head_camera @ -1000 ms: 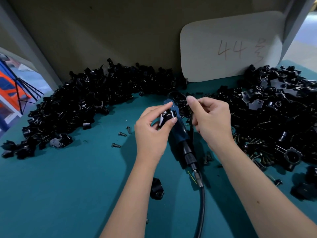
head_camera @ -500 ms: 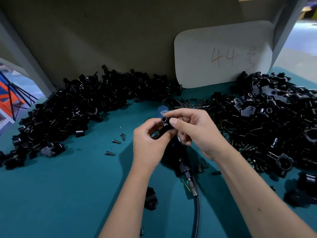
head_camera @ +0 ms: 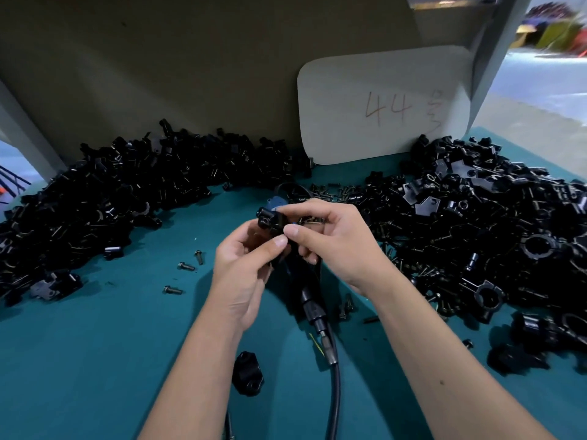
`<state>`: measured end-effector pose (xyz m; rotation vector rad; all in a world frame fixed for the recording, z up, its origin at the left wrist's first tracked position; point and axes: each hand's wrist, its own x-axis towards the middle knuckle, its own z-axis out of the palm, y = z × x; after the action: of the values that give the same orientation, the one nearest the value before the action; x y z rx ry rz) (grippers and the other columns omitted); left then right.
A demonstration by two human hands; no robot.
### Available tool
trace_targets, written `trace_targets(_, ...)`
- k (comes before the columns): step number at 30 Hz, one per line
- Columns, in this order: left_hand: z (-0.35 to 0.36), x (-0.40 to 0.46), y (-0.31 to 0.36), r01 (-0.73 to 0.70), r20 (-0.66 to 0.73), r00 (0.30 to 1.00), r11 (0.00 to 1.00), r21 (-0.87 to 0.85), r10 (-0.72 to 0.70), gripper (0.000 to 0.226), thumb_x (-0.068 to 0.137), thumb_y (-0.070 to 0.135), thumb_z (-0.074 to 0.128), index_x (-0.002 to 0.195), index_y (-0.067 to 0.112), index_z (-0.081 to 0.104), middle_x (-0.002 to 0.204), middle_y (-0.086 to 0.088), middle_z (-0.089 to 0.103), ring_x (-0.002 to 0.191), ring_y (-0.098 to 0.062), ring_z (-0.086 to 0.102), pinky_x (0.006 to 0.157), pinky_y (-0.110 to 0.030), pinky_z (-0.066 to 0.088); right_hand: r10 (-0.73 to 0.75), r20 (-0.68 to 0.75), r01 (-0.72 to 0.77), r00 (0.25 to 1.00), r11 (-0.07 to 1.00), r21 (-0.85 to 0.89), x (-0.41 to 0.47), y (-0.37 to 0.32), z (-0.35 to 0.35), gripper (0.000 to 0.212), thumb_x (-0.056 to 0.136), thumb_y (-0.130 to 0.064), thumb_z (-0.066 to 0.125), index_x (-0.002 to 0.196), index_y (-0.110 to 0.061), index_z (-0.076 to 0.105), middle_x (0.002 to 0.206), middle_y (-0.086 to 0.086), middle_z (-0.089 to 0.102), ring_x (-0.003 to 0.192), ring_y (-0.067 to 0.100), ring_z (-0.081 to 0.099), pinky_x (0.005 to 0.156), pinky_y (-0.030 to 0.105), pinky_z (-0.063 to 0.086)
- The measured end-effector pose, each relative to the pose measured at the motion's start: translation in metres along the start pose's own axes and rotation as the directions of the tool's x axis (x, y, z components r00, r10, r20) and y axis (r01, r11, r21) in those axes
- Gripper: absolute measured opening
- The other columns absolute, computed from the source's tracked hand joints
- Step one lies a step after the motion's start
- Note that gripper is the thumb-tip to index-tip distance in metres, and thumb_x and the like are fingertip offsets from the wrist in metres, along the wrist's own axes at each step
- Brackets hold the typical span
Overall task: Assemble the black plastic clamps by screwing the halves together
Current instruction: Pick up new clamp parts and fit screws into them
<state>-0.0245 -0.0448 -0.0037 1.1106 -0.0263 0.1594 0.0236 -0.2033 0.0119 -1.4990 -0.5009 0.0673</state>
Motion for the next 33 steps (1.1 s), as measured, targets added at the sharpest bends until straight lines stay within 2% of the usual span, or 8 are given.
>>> trace_targets(4,0.000,0.000,0.002,0.025,-0.012,1.000,1.000,0.006,-0.025,0.018,0.082,0.010,0.079,0.101,0.011,0.078,0.099,-0.010,0.074,0.086,-0.020,0.070,0.079,-0.028,0.060,0.030,-0.022,-0.031,0.999,0.998,-0.063,0.000,0.003,-0.004,0.022,0.099,-0.003,0.066,0.118,-0.009,0.076,0.079,0.009,0.073,0.061,0.014,0.059,0.053,0.026,0.049)
trace_targets(8,0.001,-0.001,0.003,-0.008,-0.061,0.998,0.996,0.085,0.013,0.018,0.076,0.016,0.076,0.093,0.016,0.080,0.097,-0.008,0.077,0.090,-0.020,0.073,0.082,-0.029,0.060,0.002,-0.007,-0.002,1.000,0.996,-0.093,-0.002,0.002,-0.001,0.024,0.092,-0.015,0.078,0.117,-0.015,0.077,0.086,-0.003,0.075,0.067,0.015,0.063,0.058,0.026,0.052)
trace_targets(11,0.001,-0.001,0.004,-0.033,-0.062,0.997,0.992,0.121,0.041,0.017,0.076,0.014,0.075,0.091,0.017,0.081,0.096,-0.007,0.078,0.091,-0.018,0.073,0.080,-0.025,0.059,-0.063,-0.058,0.049,0.996,0.975,-0.218,0.000,0.006,0.001,0.022,0.089,-0.020,0.082,0.111,-0.020,0.080,0.097,-0.008,0.078,0.080,0.006,0.070,0.076,0.030,0.058)
trace_targets(15,0.001,-0.001,0.006,-0.017,-0.064,0.998,0.995,0.094,0.024,0.019,0.076,0.014,0.076,0.093,0.018,0.083,0.097,-0.006,0.079,0.091,-0.016,0.075,0.078,-0.024,0.059,-0.049,-0.091,0.040,0.995,0.994,-0.105,0.001,0.011,0.002,0.019,0.092,-0.018,0.078,0.111,-0.017,0.079,0.085,-0.014,0.076,0.068,0.000,0.065,0.065,0.014,0.049)
trace_targets(18,0.001,-0.001,0.007,-0.014,-0.088,0.996,0.998,0.053,0.019,0.021,0.076,0.016,0.075,0.096,0.018,0.083,0.103,-0.009,0.079,0.093,-0.017,0.075,0.080,-0.025,0.059,-0.053,-0.116,0.045,0.992,0.997,-0.068,0.001,0.011,0.001,0.020,0.090,-0.019,0.079,0.110,-0.020,0.079,0.081,-0.006,0.074,0.060,0.012,0.058,0.054,0.024,0.048)
trace_targets(21,0.000,-0.001,0.008,-0.013,-0.099,0.995,0.999,0.032,0.017,0.021,0.076,0.016,0.076,0.096,0.019,0.083,0.103,-0.010,0.079,0.092,-0.018,0.075,0.078,-0.025,0.059,-0.010,-0.049,0.007,0.999,0.999,-0.048,0.001,0.012,-0.002,0.020,0.090,-0.020,0.079,0.109,-0.024,0.079,0.090,0.001,0.075,0.065,0.025,0.058,0.054,0.033,0.049)
trace_targets(30,0.001,0.000,0.008,0.018,-0.152,0.988,1.000,0.022,-0.014,0.022,0.070,0.021,0.082,0.092,0.019,0.084,0.100,-0.011,0.079,0.090,-0.020,0.076,0.078,-0.027,0.061,0.030,0.032,-0.030,0.999,0.999,0.017,0.000,0.010,-0.004,0.035,0.088,-0.002,0.079,0.121,-0.014,0.075,0.106,0.015,0.074,0.078,0.043,0.070,0.059,0.029,0.056)
trace_targets(33,0.001,0.000,0.010,0.033,-0.131,0.991,0.999,-0.018,-0.035,0.025,0.071,0.019,0.080,0.095,0.013,0.082,0.099,-0.011,0.079,0.088,-0.019,0.076,0.077,-0.026,0.060,0.028,0.026,-0.028,0.999,0.999,0.015,0.000,0.006,-0.005,0.036,0.086,0.000,0.081,0.118,-0.014,0.076,0.096,0.012,0.074,0.074,0.043,0.068,0.060,0.030,0.056)
